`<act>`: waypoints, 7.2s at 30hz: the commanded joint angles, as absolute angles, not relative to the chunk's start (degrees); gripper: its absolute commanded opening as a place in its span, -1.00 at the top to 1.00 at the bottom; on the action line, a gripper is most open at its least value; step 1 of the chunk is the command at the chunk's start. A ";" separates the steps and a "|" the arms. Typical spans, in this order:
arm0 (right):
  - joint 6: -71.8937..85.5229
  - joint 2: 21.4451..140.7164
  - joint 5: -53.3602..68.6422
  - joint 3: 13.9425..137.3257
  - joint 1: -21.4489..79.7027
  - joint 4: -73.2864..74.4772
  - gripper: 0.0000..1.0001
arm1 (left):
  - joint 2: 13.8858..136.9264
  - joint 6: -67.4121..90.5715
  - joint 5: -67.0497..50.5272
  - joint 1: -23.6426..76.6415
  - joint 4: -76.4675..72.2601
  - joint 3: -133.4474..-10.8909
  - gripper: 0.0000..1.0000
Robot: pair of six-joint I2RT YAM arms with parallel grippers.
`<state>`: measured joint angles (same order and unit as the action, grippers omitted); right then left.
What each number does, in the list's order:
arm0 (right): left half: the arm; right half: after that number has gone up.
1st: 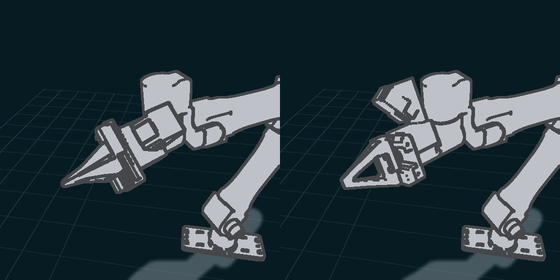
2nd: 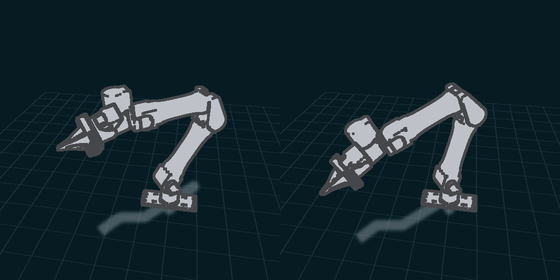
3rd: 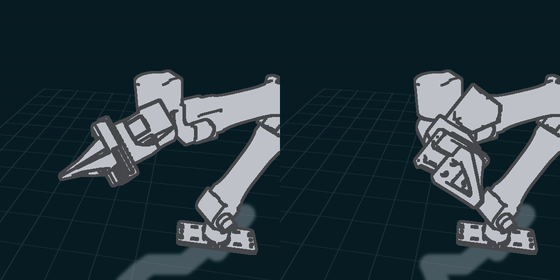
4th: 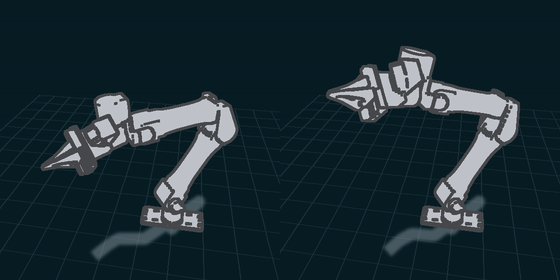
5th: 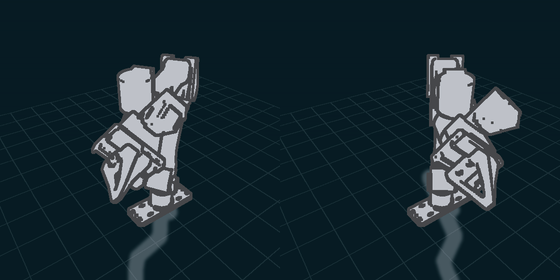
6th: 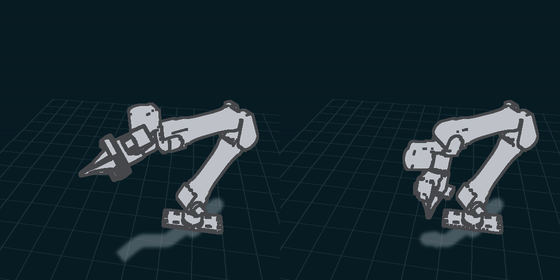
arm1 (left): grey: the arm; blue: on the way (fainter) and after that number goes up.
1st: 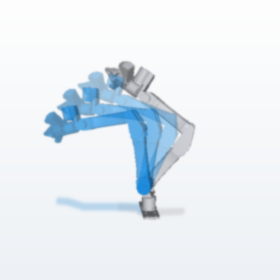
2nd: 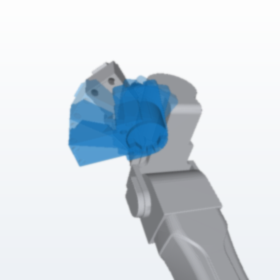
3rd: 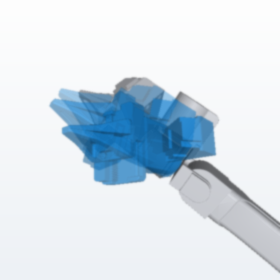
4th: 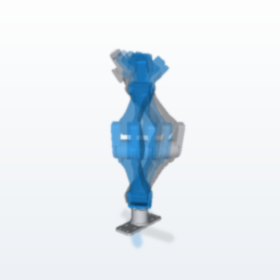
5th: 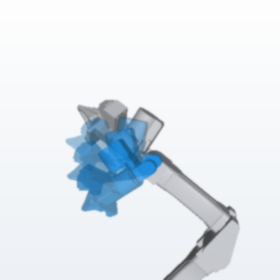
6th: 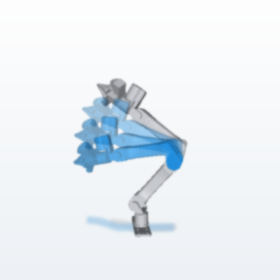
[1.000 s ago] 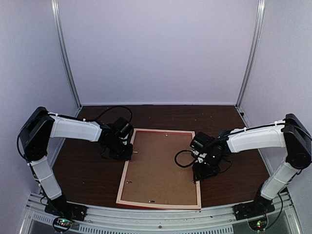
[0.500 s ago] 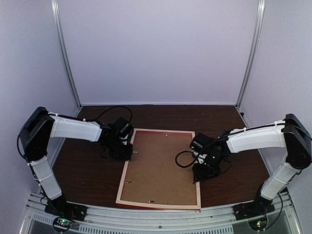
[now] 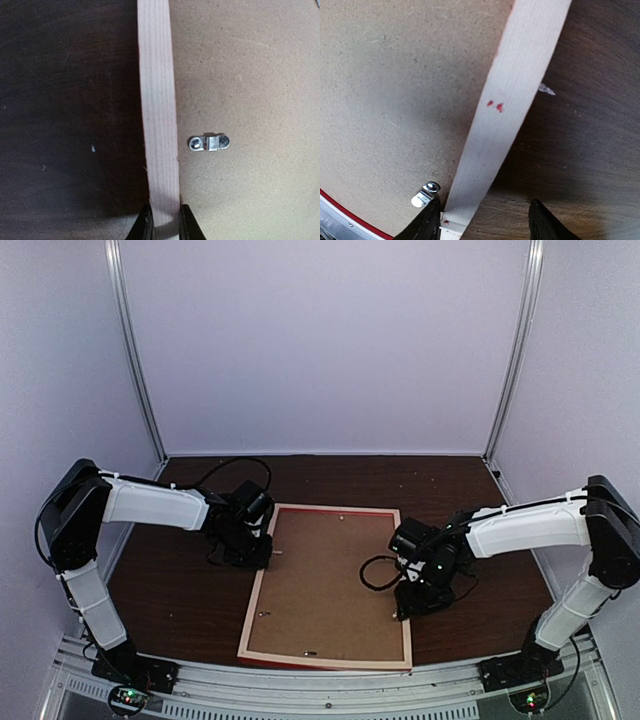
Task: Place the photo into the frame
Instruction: Press the fastener onto the backboard, then hold the backboard against the frame body, then press the fastener onto the backboard.
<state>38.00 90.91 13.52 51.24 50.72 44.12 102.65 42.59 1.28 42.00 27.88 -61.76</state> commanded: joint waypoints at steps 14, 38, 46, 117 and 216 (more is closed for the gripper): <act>38.60 92.18 13.30 51.36 52.03 41.19 -0.19 | 101.95 42.03 1.82 42.01 27.42 -60.56 0.72; 36.98 96.08 10.94 54.16 49.54 38.93 0.00 | 101.78 41.79 1.39 42.01 27.52 -60.25 0.72; 36.18 96.22 11.41 53.75 48.63 38.43 0.18 | 101.69 42.10 1.37 42.00 27.45 -59.85 0.72; 25.16 99.63 20.43 55.09 38.10 36.56 0.13 | 101.80 41.71 1.13 42.01 27.92 -60.91 0.72; 24.78 100.51 16.02 56.43 35.11 36.54 0.77 | 110.54 39.00 5.42 41.57 28.34 -66.40 0.54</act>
